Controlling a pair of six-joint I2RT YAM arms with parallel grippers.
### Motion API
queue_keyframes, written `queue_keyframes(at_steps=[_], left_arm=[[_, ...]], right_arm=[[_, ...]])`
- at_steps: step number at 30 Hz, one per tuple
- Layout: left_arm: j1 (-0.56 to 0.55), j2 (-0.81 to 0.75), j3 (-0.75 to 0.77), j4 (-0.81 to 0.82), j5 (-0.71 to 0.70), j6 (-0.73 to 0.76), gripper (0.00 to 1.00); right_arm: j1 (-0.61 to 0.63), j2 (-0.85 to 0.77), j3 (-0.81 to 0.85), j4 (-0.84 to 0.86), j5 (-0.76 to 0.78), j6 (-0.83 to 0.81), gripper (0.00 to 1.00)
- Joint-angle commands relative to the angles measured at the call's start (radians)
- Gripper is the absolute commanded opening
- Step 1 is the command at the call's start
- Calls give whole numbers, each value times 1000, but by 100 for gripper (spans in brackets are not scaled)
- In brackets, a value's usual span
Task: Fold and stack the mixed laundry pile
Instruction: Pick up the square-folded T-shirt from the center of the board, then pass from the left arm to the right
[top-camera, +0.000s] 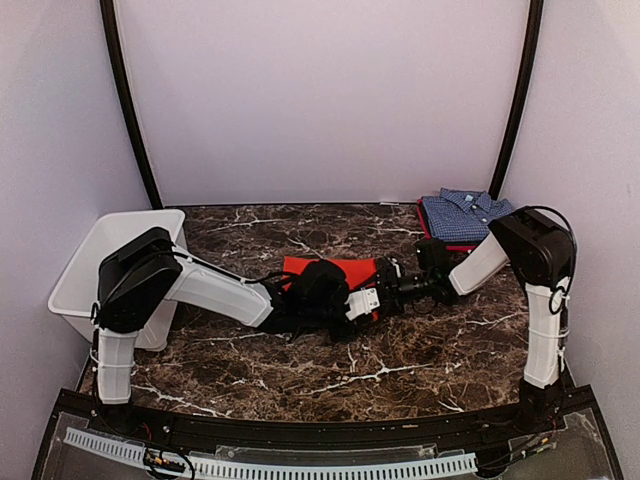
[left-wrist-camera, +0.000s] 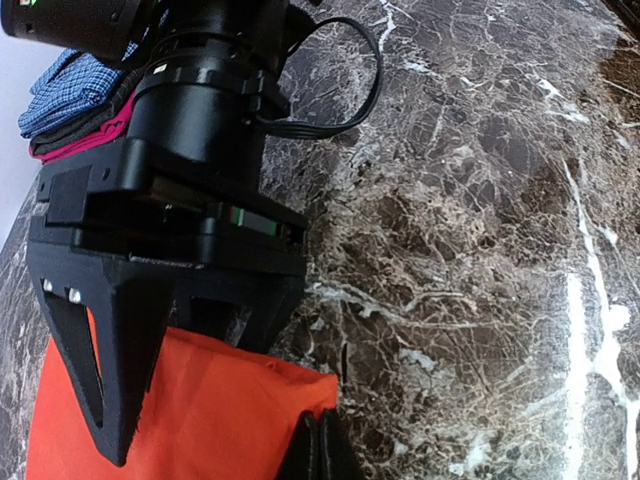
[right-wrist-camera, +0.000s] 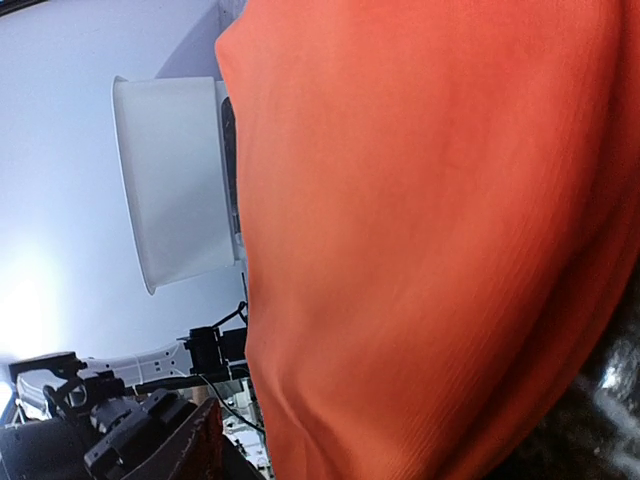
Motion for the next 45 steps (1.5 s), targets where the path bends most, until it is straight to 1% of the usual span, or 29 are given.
queue_keyframes(at_steps=[1, 3, 5, 8, 9, 11, 12, 13, 14, 15, 16, 17, 18, 19, 20, 21, 22, 24, 30, 37, 41, 45], left_arm=[[-21, -77, -17, 52, 3, 20, 0], [-27, -79, -19, 60, 3, 25, 0], [-30, -79, -18, 59, 6, 32, 0], [-35, -81, -20, 60, 5, 35, 0], [-37, -81, -18, 59, 5, 30, 0], [-38, -81, -11, 50, -8, 12, 4], [-38, -82, -6, 44, -22, -11, 11], [-38, -83, 6, 27, -32, -24, 14], [-38, -85, 12, 19, -60, -54, 20], [-38, -92, 19, 1, -72, -69, 23], [-38, -99, 16, -3, -79, -100, 30], [-38, -118, 0, -1, -96, -116, 34], [-38, -129, -12, 7, -112, -146, 44], [-38, -154, -40, 25, -121, -160, 49], [-38, -166, -68, 41, -126, -187, 56], [-37, -188, -79, 47, -142, -201, 59], [-36, -198, -97, 51, -148, -233, 64], [-30, -218, -111, 42, -159, -275, 69], [15, -263, -140, -2, -124, -430, 76], [80, -346, -233, 45, -59, -585, 81], [127, -383, -304, 79, -49, -641, 83], [147, -388, -338, 102, -49, -667, 84]], right_arm=[[22, 65, 34, 51, -33, 78, 54], [26, 77, 25, 92, -37, 118, 46], [27, 68, 21, 81, -32, 108, 39], [28, 32, 35, -54, 9, 29, 26], [28, 23, 43, -90, 20, 6, 19], [27, 12, 54, -137, 24, -27, 3], [27, 8, 65, -175, 27, -52, 0], [28, 1, 73, -211, 34, -79, 0], [26, -6, 78, -253, 42, -110, 0], [25, -14, 80, -282, 50, -135, 0], [21, -23, 76, -301, 54, -154, 0], [18, -32, 73, -321, 58, -173, 0], [15, -41, 72, -341, 63, -190, 0], [13, -53, 67, -357, 67, -208, 0], [9, -65, 64, -369, 70, -221, 0], [7, -78, 62, -384, 72, -235, 0], [5, -89, 65, -408, 79, -254, 0], [2, -109, 74, -455, 93, -295, 0], [-11, -144, 125, -636, 133, -435, 0], [-52, -195, 132, -784, 171, -543, 0], [-66, -243, 142, -887, 217, -601, 0], [-88, -285, 141, -972, 251, -653, 0]])
